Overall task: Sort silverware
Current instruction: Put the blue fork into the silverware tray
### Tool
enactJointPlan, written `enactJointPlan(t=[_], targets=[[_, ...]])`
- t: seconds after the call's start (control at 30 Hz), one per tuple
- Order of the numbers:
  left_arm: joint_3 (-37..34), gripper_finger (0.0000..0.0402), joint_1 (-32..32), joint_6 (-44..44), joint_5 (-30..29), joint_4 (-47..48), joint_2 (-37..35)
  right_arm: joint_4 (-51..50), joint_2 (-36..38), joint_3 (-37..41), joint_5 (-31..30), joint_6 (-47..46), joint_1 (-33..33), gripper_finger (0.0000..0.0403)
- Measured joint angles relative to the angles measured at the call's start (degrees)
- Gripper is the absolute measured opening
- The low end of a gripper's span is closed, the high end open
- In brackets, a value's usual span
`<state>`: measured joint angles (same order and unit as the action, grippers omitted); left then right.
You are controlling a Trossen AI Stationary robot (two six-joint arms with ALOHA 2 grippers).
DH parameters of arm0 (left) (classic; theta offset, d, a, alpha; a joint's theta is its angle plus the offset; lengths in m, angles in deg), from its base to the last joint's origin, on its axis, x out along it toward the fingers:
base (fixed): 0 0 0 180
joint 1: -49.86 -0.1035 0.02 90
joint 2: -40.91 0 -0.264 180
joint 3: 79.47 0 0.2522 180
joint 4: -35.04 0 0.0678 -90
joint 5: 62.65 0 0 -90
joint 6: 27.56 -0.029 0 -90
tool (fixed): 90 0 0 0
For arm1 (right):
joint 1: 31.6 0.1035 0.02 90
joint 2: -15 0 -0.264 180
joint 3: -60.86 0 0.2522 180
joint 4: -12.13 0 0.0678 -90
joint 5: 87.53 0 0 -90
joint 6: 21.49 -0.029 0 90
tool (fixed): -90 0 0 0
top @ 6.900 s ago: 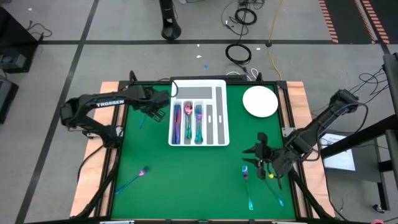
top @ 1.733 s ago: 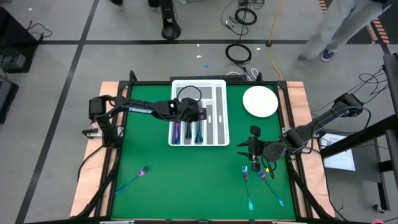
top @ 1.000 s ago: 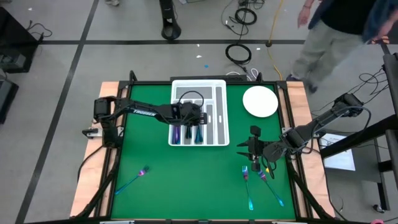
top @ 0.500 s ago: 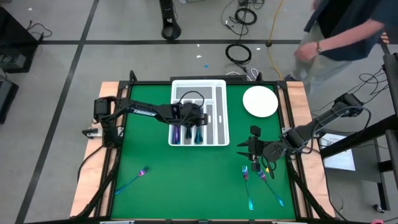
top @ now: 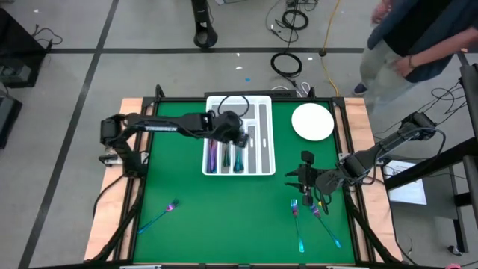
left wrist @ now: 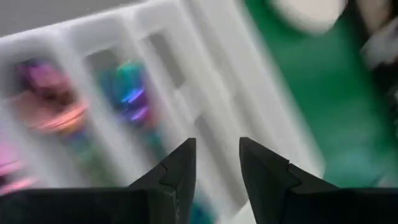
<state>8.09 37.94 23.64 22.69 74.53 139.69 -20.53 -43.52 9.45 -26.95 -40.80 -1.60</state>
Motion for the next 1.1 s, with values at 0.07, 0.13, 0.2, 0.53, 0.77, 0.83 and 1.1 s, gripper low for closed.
enactJointPlan(t=[0.07,0.13,0.2,0.53,0.77,0.83,1.1], targets=[[1.9,0.0124,0.3,-5.0,1.3,9.3,-1.7,-0.1,0.0,0.0,1.1,-1.1,0.0,0.0125],[3.3,0.0124,1.2,-8.9,3.0,17.9,-3.4,-0.5,0.0,0.0,2.1,-1.8,0.0,0.0125],[3.6,0.0125,3.0,-11.9,4.6,26.6,-5.6,-0.4,0.0,0.0,3.1,-2.9,0.0,0.0125],[3.7,0.0125,19.0,-0.9,1.4,55.0,-10.8,-2.6,0.0,0.0,4.4,-9.8,0.1,0.0125],[-1.0,0.0125,29.3,3.3,8.1,57.2,-10.8,-4.2,0.0,0.0,5.8,-14.1,1.0,0.0125],[-3.2,0.0125,31.2,5.3,10.0,56.3,-10.9,-4.2,0.0,0.0,5.8,-14.9,1.4,0.0125],[-13.1,0.0125,37.9,13.9,21.9,45.6,-10.8,-4.1,0.0,0.0,5.8,-15.9,2.4,0.0125]])
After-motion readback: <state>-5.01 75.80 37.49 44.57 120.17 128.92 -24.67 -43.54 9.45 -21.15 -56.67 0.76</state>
